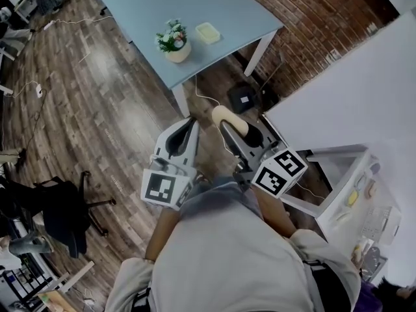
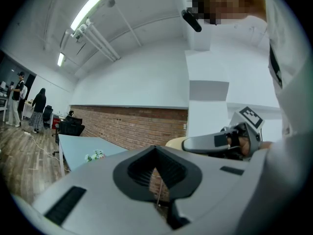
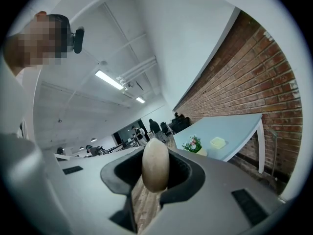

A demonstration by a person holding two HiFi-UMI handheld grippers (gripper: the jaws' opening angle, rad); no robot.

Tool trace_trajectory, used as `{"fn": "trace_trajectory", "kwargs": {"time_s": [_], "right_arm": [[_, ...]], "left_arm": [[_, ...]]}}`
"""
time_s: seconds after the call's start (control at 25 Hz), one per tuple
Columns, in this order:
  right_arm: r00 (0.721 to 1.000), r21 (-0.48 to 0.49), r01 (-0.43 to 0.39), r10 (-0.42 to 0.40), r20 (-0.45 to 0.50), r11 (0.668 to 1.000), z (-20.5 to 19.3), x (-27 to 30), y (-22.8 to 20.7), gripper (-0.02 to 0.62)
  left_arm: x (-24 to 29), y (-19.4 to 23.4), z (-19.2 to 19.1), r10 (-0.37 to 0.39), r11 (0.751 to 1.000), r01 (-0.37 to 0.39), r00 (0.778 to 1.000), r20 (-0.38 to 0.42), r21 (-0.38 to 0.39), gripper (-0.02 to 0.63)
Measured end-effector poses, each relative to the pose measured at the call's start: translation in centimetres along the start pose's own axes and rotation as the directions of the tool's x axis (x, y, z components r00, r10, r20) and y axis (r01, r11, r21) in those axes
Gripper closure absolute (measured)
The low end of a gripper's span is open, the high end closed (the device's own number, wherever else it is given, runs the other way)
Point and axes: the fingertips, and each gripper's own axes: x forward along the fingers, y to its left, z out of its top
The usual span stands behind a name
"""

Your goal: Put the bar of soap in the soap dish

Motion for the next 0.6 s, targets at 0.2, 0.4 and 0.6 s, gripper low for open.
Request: {"fn": "trace_trajectory", "kwargs": {"time_s": [0.2,0.4,0.6], "right_arm": [[1.0,-0.003,-0.001,0.001,-0.006,1.0,0.0,1.7,0.0,0.482],[1.0,0.001,-0.005,0.005,-0.009,1.0,0.3,3.4,-0.6,0.482],[1.0,0.004,-0.006,0.006,-0.013,1.0,1.0,5.4,-2.5,0.482]], "left_arm": [[0.7,1.1,0.0,-0.013,1.0,0.013,1.0,-0.005,-0.003,0.603],[1.9,2.2,-0.1,-0.022,1.0,0.022,1.0,-0.011,-0.005,0.603],[4.3,3.6,-0.1,-0.029,1.0,0.029,0.999,-0.02,0.002,0.603]]}}
